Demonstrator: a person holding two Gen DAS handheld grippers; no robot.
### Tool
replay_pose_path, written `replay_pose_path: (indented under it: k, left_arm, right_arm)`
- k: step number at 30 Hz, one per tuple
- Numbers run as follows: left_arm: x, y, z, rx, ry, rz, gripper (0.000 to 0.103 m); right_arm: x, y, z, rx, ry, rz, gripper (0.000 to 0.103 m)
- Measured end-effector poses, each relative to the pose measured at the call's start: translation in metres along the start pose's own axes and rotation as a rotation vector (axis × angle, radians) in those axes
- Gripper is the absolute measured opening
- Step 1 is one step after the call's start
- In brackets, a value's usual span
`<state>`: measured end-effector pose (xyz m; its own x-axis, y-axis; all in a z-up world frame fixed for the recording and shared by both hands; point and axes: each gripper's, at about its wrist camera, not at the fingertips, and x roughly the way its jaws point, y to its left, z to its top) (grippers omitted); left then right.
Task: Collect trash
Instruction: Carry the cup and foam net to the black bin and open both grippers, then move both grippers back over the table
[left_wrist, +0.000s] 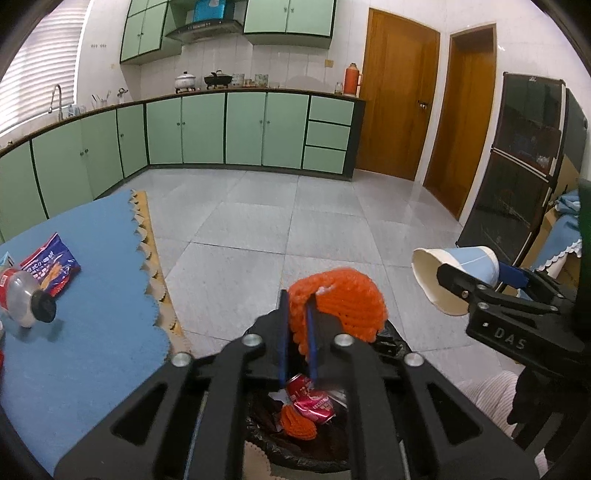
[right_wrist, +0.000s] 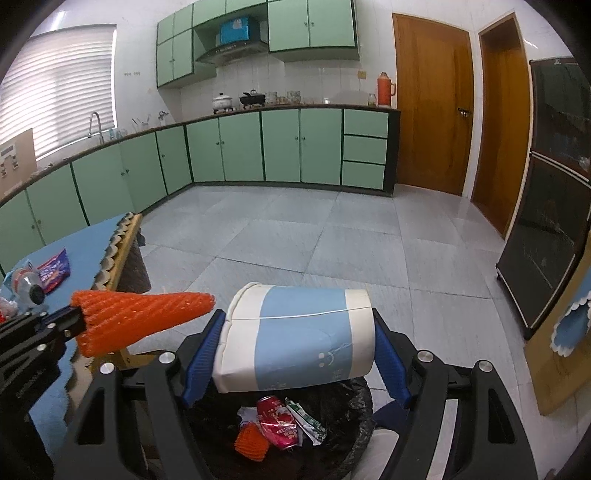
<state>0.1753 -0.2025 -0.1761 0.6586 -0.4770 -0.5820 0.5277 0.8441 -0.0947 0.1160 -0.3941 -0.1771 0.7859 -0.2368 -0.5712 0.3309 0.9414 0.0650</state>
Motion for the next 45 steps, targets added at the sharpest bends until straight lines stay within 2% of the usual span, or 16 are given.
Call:
replay_pose_path:
  k: [2, 8, 11, 14, 21, 24, 28, 30, 35, 40, 45]
  left_arm:
    - [0.004, 0.002, 0.002, -0.005, 0.005, 0.001, 0.031]
    - [0.007, 0.006, 0.003, -0.02, 0.022, 0.004, 0.041]
    - [0.005, 0.011, 0.004, -0.027, 0.019, 0.018, 0.042]
    - [0.002, 0.017, 0.007, -0.038, 0.009, 0.032, 0.046]
    - [-0.018, 0.027, 0.014, -0.056, -0.029, 0.055, 0.049]
    - [-0.034, 0.032, 0.018, -0.06, -0.055, 0.068, 0.057]
    - [-0.065, 0.048, 0.021, -0.08, -0.101, 0.093, 0.066]
    - [-0.083, 0.058, 0.021, -0.086, -0.126, 0.118, 0.07]
    - [-0.129, 0.094, 0.01, -0.105, -0.174, 0.243, 0.075]
    - [-0.165, 0.135, -0.011, -0.152, -0.182, 0.395, 0.076]
    - [-0.189, 0.175, -0.032, -0.233, -0.157, 0.515, 0.076]
  right_arm:
    - [0.008, -0.001, -0.002, -0.002, 0.016, 0.005, 0.074]
    - [0.026, -0.002, -0.006, -0.017, 0.064, 0.03, 0.075]
    - [0.03, 0.0, -0.009, -0.024, 0.082, 0.037, 0.085]
    - [0.027, 0.002, -0.01, -0.026, 0.086, 0.043, 0.088]
    - [0.004, 0.009, 0.003, -0.004, 0.039, 0.067, 0.092]
    - [-0.012, 0.017, 0.013, -0.009, -0.003, 0.078, 0.096]
    - [-0.034, 0.035, 0.027, -0.022, -0.052, 0.118, 0.097]
    - [-0.044, 0.045, 0.032, -0.029, -0.073, 0.147, 0.097]
    - [-0.061, 0.087, 0.037, -0.073, -0.111, 0.234, 0.097]
    - [-0.068, 0.134, 0.032, -0.126, -0.127, 0.316, 0.097]
    - [-0.07, 0.176, 0.023, -0.158, -0.139, 0.391, 0.097]
